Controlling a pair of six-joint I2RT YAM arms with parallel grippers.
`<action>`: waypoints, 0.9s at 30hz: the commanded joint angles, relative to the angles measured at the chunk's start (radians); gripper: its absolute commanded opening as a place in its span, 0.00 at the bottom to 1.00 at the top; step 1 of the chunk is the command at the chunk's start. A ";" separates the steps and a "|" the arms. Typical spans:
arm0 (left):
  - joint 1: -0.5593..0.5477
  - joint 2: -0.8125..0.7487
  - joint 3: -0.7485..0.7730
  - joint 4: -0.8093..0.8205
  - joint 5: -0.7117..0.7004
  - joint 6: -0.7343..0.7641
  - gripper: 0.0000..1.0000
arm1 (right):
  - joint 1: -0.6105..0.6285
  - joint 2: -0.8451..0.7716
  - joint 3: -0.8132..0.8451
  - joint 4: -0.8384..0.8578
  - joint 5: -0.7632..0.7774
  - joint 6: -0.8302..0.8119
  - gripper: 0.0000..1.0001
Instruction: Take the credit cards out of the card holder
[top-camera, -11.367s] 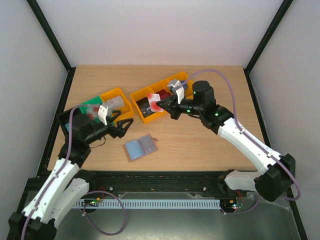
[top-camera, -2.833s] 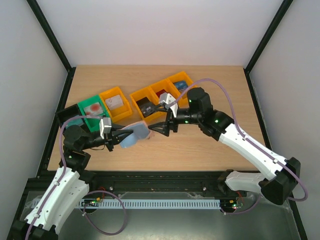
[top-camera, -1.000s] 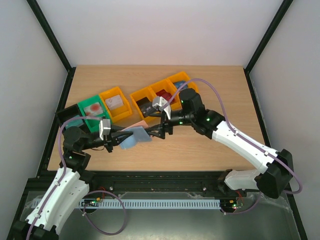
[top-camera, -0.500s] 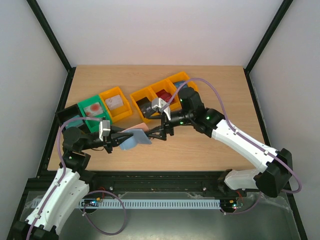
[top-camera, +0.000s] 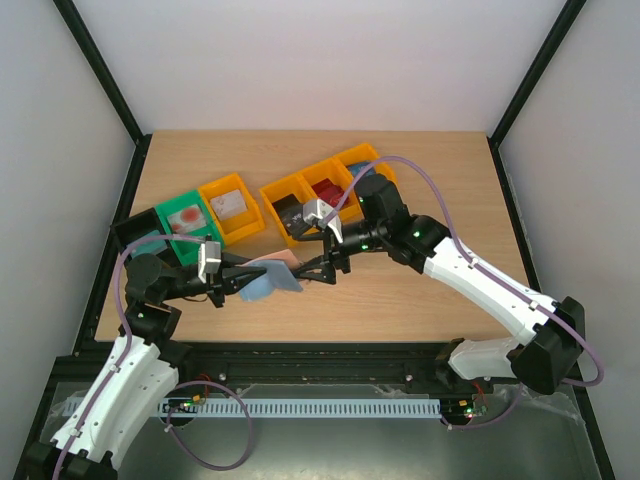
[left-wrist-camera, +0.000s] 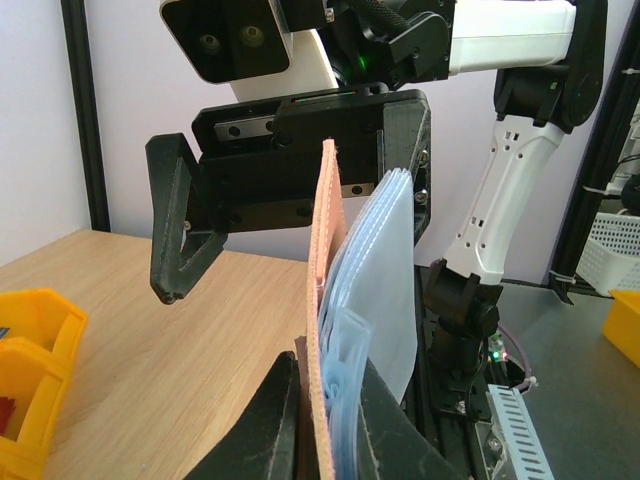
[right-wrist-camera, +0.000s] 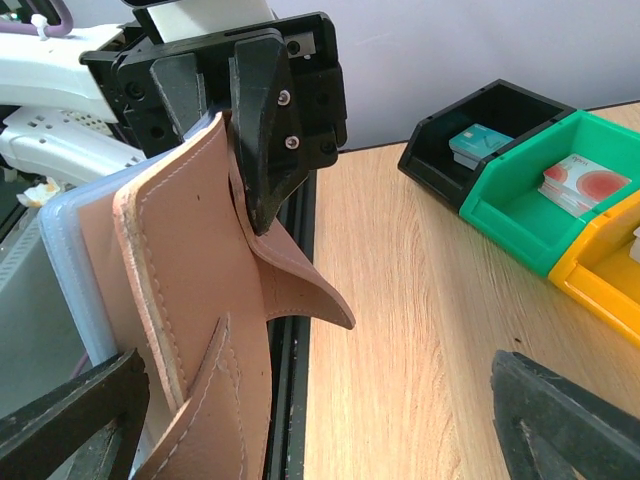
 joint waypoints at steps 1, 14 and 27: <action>0.010 -0.003 -0.007 0.035 -0.072 0.011 0.02 | 0.016 -0.009 0.024 -0.033 -0.069 -0.010 0.92; 0.011 -0.004 -0.008 0.038 -0.067 0.010 0.02 | 0.016 -0.064 0.003 -0.001 0.056 -0.008 0.99; 0.010 -0.005 -0.009 0.048 -0.065 0.004 0.02 | 0.015 -0.104 -0.049 0.101 0.109 0.055 0.95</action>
